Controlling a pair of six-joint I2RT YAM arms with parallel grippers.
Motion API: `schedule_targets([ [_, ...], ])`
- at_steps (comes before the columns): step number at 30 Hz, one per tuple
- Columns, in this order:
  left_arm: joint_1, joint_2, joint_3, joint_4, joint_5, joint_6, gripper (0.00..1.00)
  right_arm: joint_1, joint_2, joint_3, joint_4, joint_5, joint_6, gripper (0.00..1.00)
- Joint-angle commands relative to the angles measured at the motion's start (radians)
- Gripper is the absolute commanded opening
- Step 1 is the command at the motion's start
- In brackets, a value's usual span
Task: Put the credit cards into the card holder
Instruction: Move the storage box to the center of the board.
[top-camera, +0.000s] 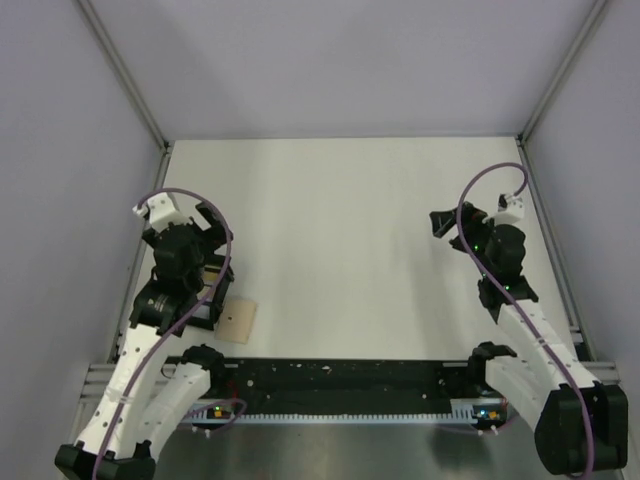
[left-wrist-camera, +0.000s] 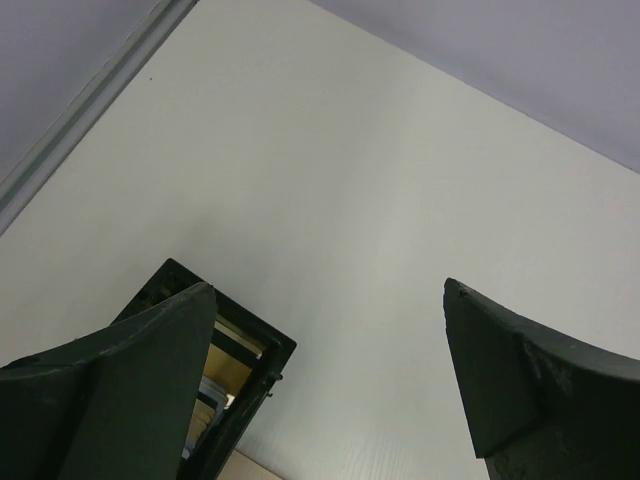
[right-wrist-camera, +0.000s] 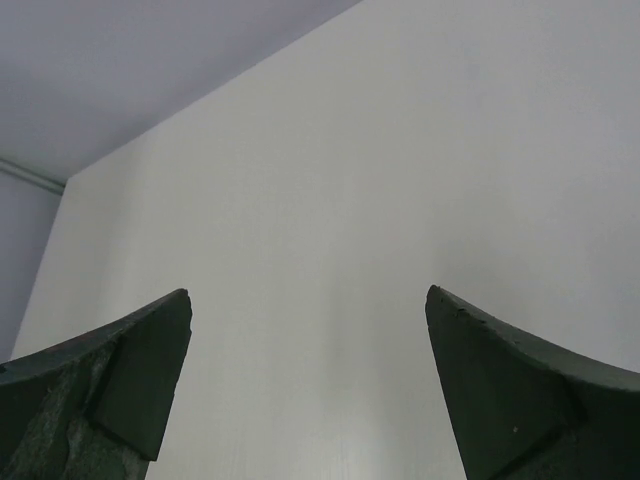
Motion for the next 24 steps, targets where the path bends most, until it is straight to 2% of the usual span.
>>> schedule_targets([
  [1,-0.001,-0.031,0.017,-0.062,-0.002,-0.098,0.98,-0.009,-0.069,-0.084,0.145,-0.218,0.113,0.99],
  [5,0.000,0.020,0.103,-0.180,-0.047,-0.155,0.98,-0.009,-0.020,-0.012,0.050,-0.287,0.072,0.99],
  [10,0.002,0.011,0.097,-0.289,-0.152,-0.256,0.98,-0.009,0.063,0.083,-0.080,-0.337,0.029,0.99],
  [14,0.005,0.044,0.070,-0.290,-0.103,-0.243,0.98,-0.009,0.140,0.121,-0.111,-0.403,0.024,0.99],
  [18,0.011,0.141,0.048,-0.264,-0.006,-0.206,0.98,-0.009,0.213,0.149,-0.145,-0.452,0.015,0.99],
  [24,0.031,0.267,0.002,-0.209,0.035,-0.207,0.98,-0.009,0.238,0.178,-0.189,-0.459,-0.006,0.99],
])
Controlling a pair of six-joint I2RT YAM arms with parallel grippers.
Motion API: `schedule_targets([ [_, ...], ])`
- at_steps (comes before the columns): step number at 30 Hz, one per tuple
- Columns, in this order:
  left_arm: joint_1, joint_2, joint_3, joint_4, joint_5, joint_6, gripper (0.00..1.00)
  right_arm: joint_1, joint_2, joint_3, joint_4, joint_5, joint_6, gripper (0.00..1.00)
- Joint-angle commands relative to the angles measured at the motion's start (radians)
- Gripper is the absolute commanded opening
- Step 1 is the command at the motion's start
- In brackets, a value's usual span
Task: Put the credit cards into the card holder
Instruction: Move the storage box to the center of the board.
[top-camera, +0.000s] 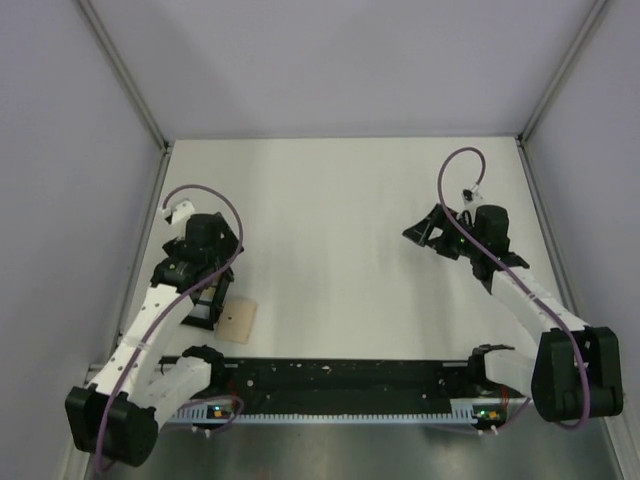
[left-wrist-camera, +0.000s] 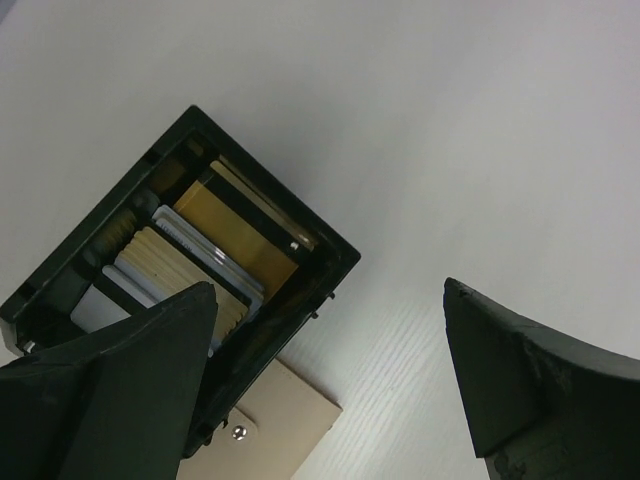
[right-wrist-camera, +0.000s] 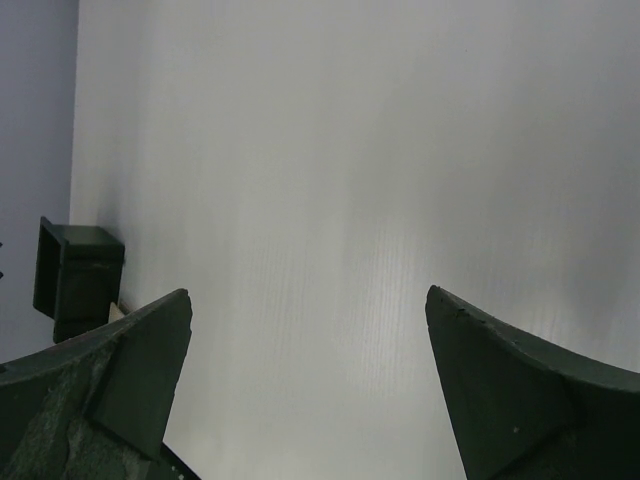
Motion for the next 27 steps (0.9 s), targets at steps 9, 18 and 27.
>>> schedule_targets([
  [9,0.075,0.250,-0.039,0.158,0.133,0.053,0.98,-0.009,-0.027,0.078,-0.036,-0.028,-0.035,0.99],
  [18,0.124,0.414,0.029,0.206,0.310,0.093,0.98,-0.009,-0.041,0.090,-0.056,-0.010,-0.048,0.99],
  [27,0.095,0.502,0.040,0.357,0.548,0.036,0.93,-0.009,-0.038,0.075,-0.091,0.006,-0.052,0.99],
])
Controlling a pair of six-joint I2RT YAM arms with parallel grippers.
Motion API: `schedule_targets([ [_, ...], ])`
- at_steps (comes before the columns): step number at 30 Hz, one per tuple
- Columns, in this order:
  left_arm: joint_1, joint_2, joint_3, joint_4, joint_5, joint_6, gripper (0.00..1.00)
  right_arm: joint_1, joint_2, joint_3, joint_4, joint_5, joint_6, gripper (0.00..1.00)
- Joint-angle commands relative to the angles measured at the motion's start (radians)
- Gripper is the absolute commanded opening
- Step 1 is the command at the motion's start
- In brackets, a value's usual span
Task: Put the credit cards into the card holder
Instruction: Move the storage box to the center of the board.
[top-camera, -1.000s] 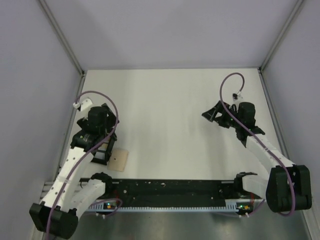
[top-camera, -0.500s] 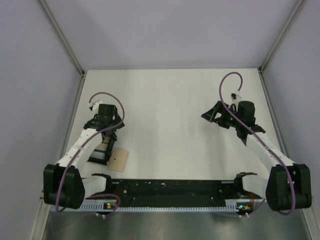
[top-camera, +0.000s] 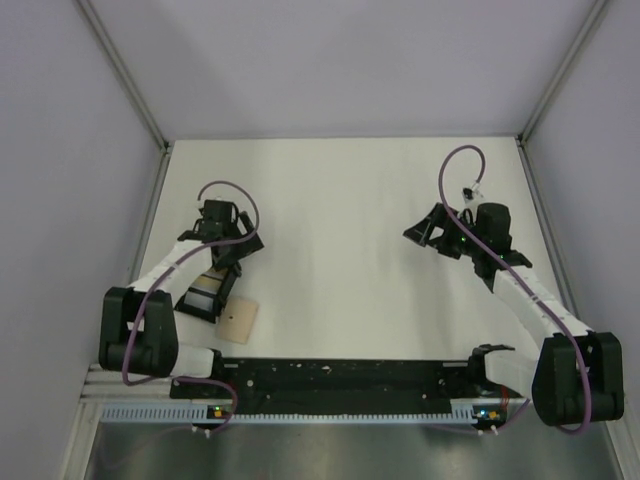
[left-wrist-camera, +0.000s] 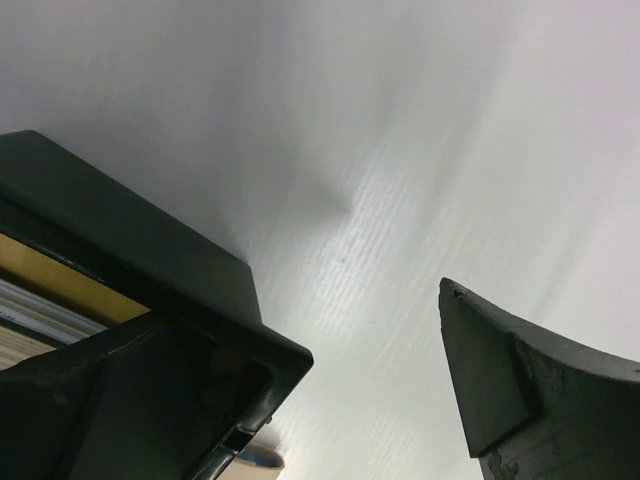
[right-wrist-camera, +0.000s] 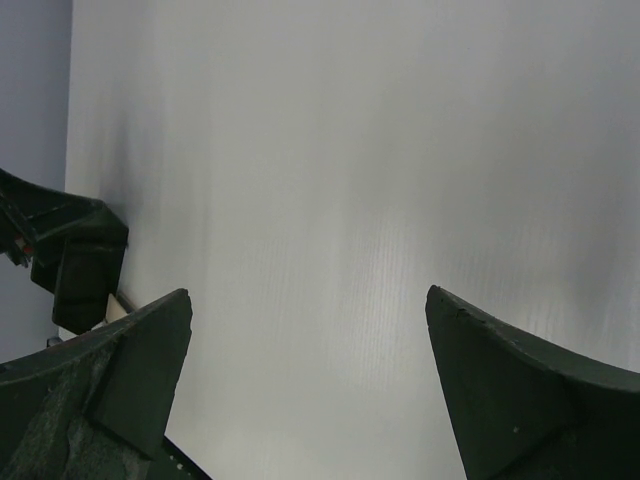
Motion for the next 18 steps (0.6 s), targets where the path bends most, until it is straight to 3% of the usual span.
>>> schedule_targets([
  [1,-0.031,0.033,0.045,0.136,0.146,-0.042,0.93,-0.009,-0.022,0.041,-0.013,0.017,-0.019,0.99],
  [12,-0.305,0.226,0.259,0.156,0.103,-0.183,0.92,-0.012,-0.024,0.052,-0.077,0.092,-0.039,0.99],
  [18,-0.450,0.349,0.379,0.186,0.092,-0.301,0.92,-0.012,-0.073,0.086,-0.204,0.253,-0.047,0.99],
])
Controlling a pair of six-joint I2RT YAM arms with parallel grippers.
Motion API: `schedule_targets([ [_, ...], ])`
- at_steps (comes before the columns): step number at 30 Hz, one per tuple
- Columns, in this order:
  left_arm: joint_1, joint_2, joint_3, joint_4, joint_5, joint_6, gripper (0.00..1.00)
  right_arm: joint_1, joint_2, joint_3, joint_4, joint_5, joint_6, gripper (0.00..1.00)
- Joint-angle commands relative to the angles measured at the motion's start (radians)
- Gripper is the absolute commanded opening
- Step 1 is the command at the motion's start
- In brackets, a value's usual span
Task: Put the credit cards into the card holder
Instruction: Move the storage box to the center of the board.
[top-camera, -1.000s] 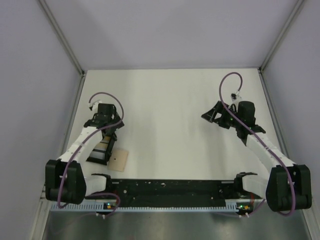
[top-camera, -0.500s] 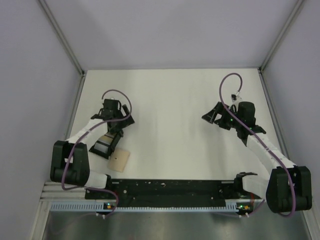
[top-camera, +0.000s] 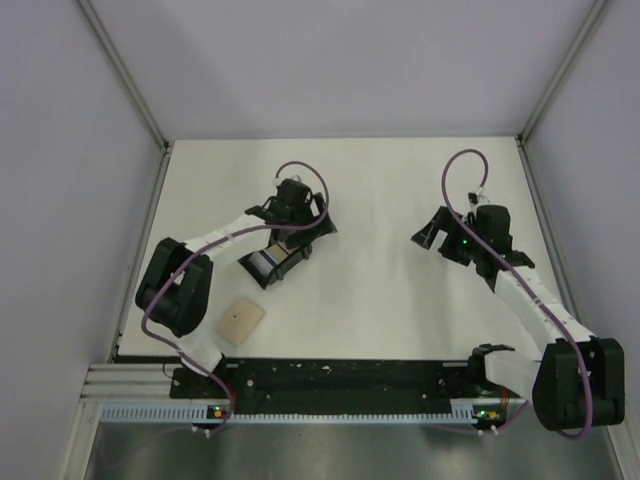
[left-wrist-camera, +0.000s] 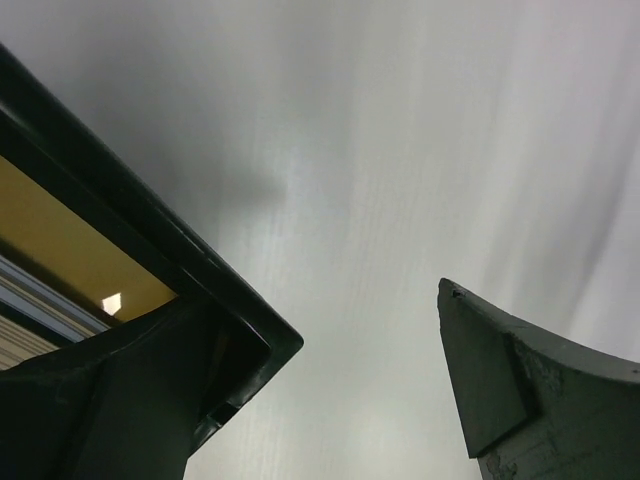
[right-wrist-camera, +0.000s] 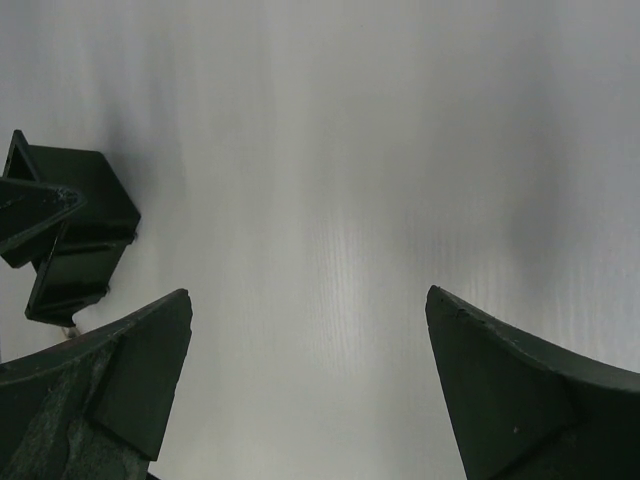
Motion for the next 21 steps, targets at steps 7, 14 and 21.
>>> schedule_targets([
  [7,-0.202,0.191,0.231,0.139,0.002,-0.243,0.92,-0.017,-0.135,0.095,-0.178,0.301,-0.042,0.99],
  [14,-0.291,0.334,0.437,0.139,0.019,-0.320,0.93,-0.025,-0.203,0.099,-0.244,0.413,-0.001,0.99],
  [21,-0.314,0.323,0.474,0.191,0.019,-0.250,0.98,-0.027,-0.253,0.104,-0.266,0.404,-0.010,0.99],
])
